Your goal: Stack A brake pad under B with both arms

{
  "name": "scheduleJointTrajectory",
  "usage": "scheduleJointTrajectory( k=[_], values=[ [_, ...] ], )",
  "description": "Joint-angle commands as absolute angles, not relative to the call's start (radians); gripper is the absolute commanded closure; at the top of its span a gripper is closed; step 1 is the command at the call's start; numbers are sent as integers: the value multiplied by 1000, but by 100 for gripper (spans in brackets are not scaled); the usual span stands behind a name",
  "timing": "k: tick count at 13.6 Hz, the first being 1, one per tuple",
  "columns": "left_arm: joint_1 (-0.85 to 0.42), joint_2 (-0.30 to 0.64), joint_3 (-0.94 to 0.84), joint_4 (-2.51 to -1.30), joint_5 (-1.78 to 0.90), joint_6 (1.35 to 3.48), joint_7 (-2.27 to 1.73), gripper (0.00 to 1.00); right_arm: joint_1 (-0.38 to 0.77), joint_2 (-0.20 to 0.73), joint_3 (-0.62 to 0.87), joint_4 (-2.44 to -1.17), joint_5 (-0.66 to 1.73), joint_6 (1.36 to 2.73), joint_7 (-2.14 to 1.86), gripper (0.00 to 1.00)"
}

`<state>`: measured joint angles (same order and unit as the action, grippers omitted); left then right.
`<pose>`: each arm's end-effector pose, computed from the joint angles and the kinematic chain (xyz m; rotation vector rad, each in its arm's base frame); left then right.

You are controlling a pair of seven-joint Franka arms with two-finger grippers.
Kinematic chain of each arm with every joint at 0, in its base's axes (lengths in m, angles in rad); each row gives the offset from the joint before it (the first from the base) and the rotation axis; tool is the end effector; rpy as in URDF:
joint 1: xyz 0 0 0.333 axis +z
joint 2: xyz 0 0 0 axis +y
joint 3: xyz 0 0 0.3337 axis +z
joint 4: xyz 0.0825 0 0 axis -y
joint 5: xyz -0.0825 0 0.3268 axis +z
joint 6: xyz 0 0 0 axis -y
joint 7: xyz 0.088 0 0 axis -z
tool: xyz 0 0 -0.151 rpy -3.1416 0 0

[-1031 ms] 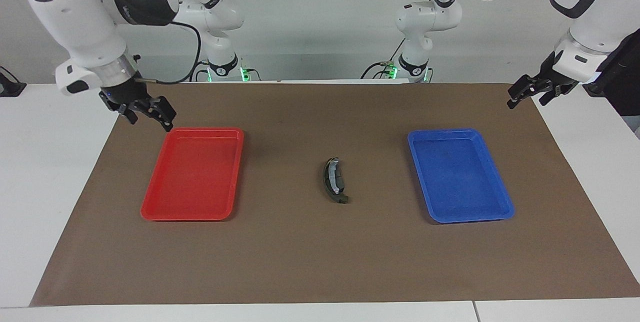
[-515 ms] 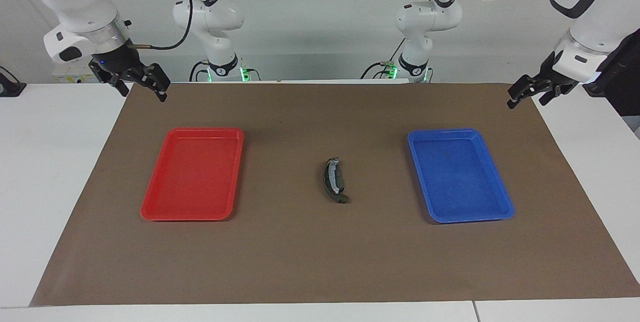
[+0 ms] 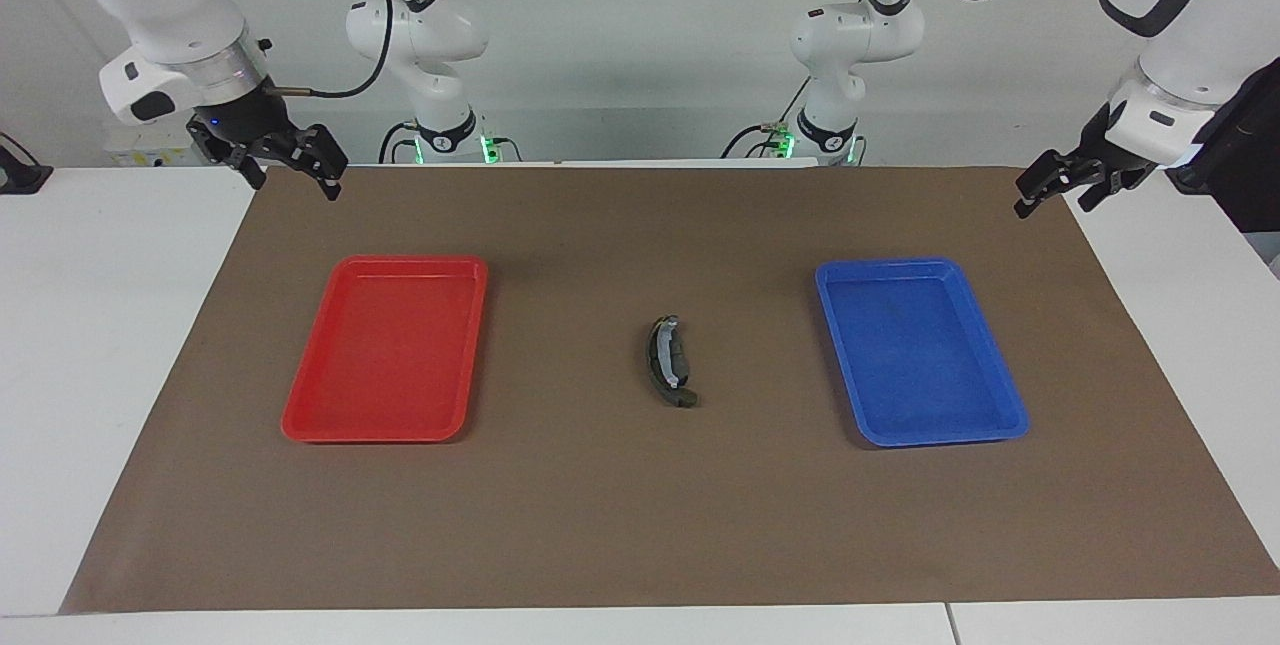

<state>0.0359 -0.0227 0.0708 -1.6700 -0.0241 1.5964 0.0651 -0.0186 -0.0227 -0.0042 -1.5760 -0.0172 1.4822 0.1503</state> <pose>0.4848 0.0487 0.5705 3.1100 0.0665 -0.0756 0.4771 -0.0136 0.5998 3.1063 -0.2709 -0.1090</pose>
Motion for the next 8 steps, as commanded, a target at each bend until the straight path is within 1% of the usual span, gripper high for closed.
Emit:
scheduleJointTrajectory(
  k=[1, 8],
  values=[
    [43, -48, 66, -1697, -11, 1606, 55, 0, -26, -49, 5, -1605, -17, 1482, 118, 0],
    [43, -48, 66, -1697, -11, 1605, 55, 0, -26, -49, 8, -1597, -31, 1483, 44, 0]
  ],
)
